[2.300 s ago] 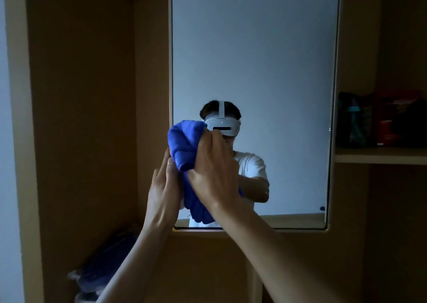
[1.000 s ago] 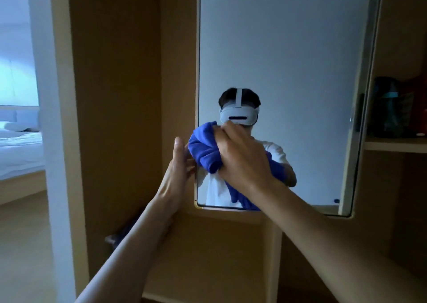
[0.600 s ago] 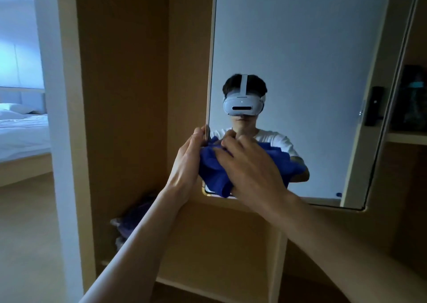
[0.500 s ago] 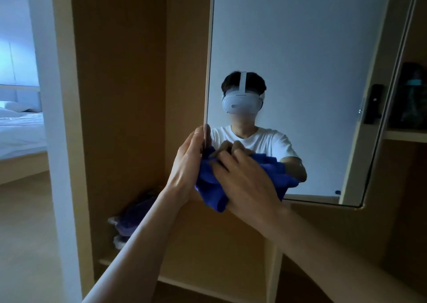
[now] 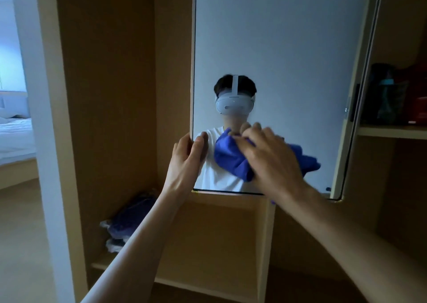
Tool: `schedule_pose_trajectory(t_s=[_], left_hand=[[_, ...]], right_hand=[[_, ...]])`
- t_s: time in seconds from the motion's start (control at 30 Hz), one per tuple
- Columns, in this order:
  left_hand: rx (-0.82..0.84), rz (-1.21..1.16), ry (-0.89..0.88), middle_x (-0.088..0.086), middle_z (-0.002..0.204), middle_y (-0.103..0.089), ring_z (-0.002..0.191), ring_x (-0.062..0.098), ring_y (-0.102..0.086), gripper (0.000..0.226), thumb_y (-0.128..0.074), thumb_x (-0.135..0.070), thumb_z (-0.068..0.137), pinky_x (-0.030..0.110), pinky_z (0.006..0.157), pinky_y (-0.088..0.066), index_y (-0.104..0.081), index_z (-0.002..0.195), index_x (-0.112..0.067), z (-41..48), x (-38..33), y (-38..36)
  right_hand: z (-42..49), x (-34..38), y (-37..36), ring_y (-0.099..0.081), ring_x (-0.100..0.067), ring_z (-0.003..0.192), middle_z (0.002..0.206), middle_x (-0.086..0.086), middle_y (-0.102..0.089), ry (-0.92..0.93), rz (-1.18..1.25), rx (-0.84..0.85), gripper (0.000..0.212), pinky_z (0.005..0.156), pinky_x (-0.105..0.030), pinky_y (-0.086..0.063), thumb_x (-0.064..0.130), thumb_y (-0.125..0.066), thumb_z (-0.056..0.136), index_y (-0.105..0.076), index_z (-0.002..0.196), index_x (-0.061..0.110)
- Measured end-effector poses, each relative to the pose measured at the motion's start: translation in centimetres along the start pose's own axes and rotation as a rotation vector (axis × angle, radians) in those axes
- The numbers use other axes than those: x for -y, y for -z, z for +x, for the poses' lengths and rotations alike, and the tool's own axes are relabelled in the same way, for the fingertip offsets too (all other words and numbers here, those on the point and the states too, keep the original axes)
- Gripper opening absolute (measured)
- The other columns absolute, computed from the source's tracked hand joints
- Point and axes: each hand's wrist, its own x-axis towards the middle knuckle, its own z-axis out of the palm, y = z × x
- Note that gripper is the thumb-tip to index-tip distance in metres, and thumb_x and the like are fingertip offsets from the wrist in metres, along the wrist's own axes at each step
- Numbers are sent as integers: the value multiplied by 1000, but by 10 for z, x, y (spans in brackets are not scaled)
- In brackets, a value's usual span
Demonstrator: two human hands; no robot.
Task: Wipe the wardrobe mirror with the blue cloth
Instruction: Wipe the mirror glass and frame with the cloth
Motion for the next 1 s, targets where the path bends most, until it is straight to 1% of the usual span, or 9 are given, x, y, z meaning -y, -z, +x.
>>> schedule_pose_trajectory(t_s=[0.13,0.3,0.43,0.57,0.67,0.73,0.87,0.93,1.0], left_hand=[[-31,20,2,-4,122,-55,106,9,-57,61,-47,-71,83,26,79,-44,-59,122,-25,-4,2,-3],[-77,-15,2,-5,119,-56,105,9,-58,19,-55,-57,98,22,76,-43,-57,101,-39,-7,5,-8],[-94,10,0,-5,118,-56,99,6,-57,13,-55,-54,99,24,76,-44,-53,93,-43,-4,5,-10],[-105,33,1,0,117,-59,101,14,-61,35,-55,-59,90,31,82,-49,-60,99,-26,-3,6,-10],[-104,86,-33,0,117,-57,100,12,-59,13,-56,-49,99,38,90,-53,-54,90,-39,-3,9,-8],[-103,122,-49,-1,114,-56,98,11,-59,12,-56,-45,100,43,93,-54,-53,90,-40,-3,12,-6],[-118,139,-43,-4,113,-52,99,7,-57,24,-57,-43,102,44,97,-53,-59,112,-21,-5,16,-10],[-118,125,-27,-3,125,-50,110,10,-57,36,-57,-47,100,43,104,-51,-57,127,-23,-9,20,-14],[-117,116,-7,-2,140,-49,125,16,-54,57,-58,-52,98,42,110,-46,-46,148,-28,-16,27,-17]], right_hand=[[15,-39,23,-51,-32,92,109,-9,-58,-63,-3,-31,40,72,-41,-39,6,-66,80,-61,119,12],[-5,-34,11,-49,-28,96,114,-5,-55,26,-23,6,47,78,-41,-39,10,-68,82,-57,127,16],[-38,-14,-18,-47,-27,98,117,-3,-55,123,9,127,48,80,-44,-41,17,-70,81,-49,125,21],[-69,2,-35,-48,-22,89,108,1,-55,143,27,231,55,71,-39,-42,21,-79,71,-51,119,23],[-64,-5,-32,-50,-22,88,105,1,-56,165,75,203,55,72,-39,-46,18,-82,68,-51,113,23],[-56,-15,-22,-50,-24,91,106,0,-58,153,76,161,46,75,-41,-48,18,-77,76,-55,116,23],[-31,-50,10,-50,-29,97,114,-6,-57,17,18,26,50,78,-43,-42,11,-68,81,-58,129,17],[-17,-68,23,-50,-31,94,112,-8,-57,-12,4,6,45,75,-45,-42,9,-69,79,-61,123,14],[-9,-78,28,-52,-32,92,109,-9,-59,-12,-4,1,37,73,-45,-43,7,-69,78,-62,115,11]])
